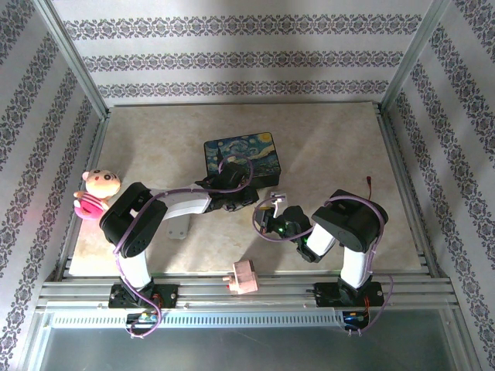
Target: Unlock the padlock with the key
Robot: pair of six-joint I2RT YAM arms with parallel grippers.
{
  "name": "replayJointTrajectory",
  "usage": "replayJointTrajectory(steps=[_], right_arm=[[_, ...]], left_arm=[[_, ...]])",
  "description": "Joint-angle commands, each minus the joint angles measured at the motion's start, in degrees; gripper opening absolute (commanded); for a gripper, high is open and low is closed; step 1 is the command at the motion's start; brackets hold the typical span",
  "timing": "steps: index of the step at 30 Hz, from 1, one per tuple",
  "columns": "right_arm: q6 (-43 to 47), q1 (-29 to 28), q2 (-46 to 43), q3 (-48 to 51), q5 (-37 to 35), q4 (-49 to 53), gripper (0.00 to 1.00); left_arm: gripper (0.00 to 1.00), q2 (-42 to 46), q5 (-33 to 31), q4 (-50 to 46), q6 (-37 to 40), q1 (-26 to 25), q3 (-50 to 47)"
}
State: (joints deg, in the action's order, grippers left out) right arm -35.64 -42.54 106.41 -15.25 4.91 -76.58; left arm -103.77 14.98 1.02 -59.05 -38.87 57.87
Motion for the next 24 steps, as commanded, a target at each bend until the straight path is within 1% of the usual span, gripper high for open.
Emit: replayJointTrajectory(steps=[1, 12, 16, 24], right_arm=[[-1.14, -0.52, -0.32, -1.21, -1.13, -2.79, 0.0], [-2.07, -0.09, -1.03, -2.54, -1.41, -2.79, 0.0], [-2.33, -0.08, -0.77, -3.29, -1.69, -2.79, 0.0], [-2.86, -0.13, -0.84, -3.83, -3.4, -2.86, 0.0]], left_arm=[[0.26, -0.08, 3.41, 4.35, -3.44, 0.82, 0.22], [0.25, -0.11, 4.22, 3.82, -3.09, 0.82, 0.57], [0.21, -0.21, 4.73, 3.82, -3.09, 0.81, 0.73], [0.21, -0.09, 5.07, 3.32, -2.66, 0.82, 0.97]])
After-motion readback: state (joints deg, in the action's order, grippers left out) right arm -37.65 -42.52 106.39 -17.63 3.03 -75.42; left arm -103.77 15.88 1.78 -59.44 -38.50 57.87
